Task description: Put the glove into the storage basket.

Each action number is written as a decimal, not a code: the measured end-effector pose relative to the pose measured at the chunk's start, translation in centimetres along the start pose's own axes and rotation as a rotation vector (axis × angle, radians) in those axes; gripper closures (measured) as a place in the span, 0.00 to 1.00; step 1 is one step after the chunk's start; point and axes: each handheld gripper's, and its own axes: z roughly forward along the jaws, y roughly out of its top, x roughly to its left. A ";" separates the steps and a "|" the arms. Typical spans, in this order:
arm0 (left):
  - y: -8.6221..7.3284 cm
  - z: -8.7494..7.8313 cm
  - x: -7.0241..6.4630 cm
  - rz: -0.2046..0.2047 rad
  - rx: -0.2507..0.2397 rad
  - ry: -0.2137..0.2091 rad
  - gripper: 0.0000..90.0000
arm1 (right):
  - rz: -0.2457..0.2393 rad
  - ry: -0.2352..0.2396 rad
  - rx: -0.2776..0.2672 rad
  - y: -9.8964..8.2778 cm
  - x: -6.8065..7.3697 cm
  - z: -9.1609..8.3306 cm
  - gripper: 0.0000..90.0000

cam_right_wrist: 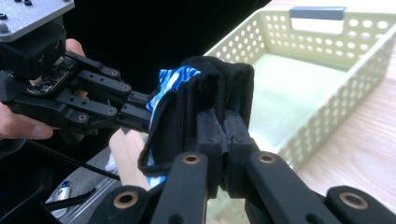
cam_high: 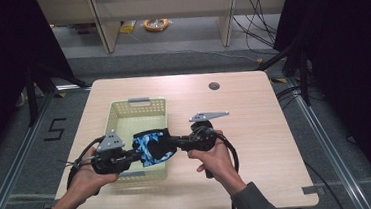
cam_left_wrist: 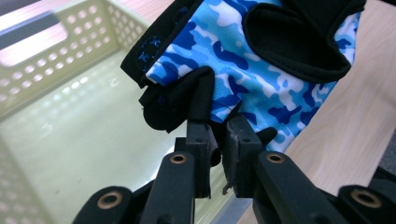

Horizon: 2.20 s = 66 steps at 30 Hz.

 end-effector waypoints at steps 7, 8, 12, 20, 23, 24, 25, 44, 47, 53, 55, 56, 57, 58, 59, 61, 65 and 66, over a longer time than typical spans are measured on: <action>-1.4 -0.3 2.0 -0.033 0.038 0.027 0.89 | 0.028 -0.015 0.041 0.3 0.5 2.9 0.98; -1.6 -0.3 2.2 -0.035 0.045 0.032 0.89 | 0.022 -0.016 0.042 0.4 0.4 3.4 0.98; -2.5 -0.4 3.1 -0.039 0.063 0.053 0.89 | 0.023 -0.023 0.061 0.4 0.4 5.1 0.98; -4.0 0.1 4.3 -0.071 0.108 0.058 0.88 | 0.053 -0.044 0.100 -0.3 0.4 7.7 0.97; -4.3 0.3 4.3 -0.083 0.114 0.071 0.88 | 0.046 -0.081 0.120 -0.3 0.3 8.2 0.97; -4.5 0.3 4.4 -0.076 0.121 0.066 0.88 | 0.054 -0.083 0.130 -0.3 0.3 8.4 0.97; -4.6 0.4 4.4 -0.079 0.128 0.070 0.88 | 0.052 -0.083 0.135 -0.3 0.2 8.5 0.97; -3.8 -0.5 5.0 -0.101 0.091 0.078 0.67 | 0.076 -0.149 0.250 -1.3 -0.7 10.2 0.97; -3.7 -0.4 4.5 -0.091 0.082 0.069 0.67 | 0.078 -0.167 0.251 -1.3 -0.5 10.2 0.97; -3.7 0.1 3.8 -0.088 0.082 0.056 0.67 | 0.065 -0.179 0.264 -1.4 -0.5 10.2 0.93; -3.6 0.2 3.8 -0.079 0.083 0.048 0.67 | 0.051 -0.206 0.282 -1.4 -0.4 10.2 0.89; -3.4 0.2 3.7 -0.077 0.088 0.053 0.67 | 0.027 -0.207 0.285 -1.4 -0.5 10.2 0.88; -3.4 0.3 3.7 -0.072 0.085 0.051 0.67 | 0.045 -0.220 0.305 -1.3 -0.3 10.1 0.87; -3.4 0.3 3.7 -0.072 0.085 0.051 0.67 | 0.045 -0.220 0.305 -1.3 -0.3 10.1 0.87; -3.4 0.3 3.7 -0.069 0.085 0.050 0.67 | 0.049 -0.218 0.304 -1.3 -0.3 10.1 0.86; -3.3 0.3 3.6 -0.076 0.081 0.045 0.66 | 0.013 -0.235 0.308 -1.3 -0.3 10.1 0.81; -3.2 0.2 3.5 -0.074 0.080 0.044 0.65 | -0.020 -0.310 0.339 -0.9 -0.1 10.0 0.79; -3.3 0.2 3.4 -0.077 0.077 0.046 0.65 | -0.020 -0.310 0.339 -0.9 -0.1 10.0 0.79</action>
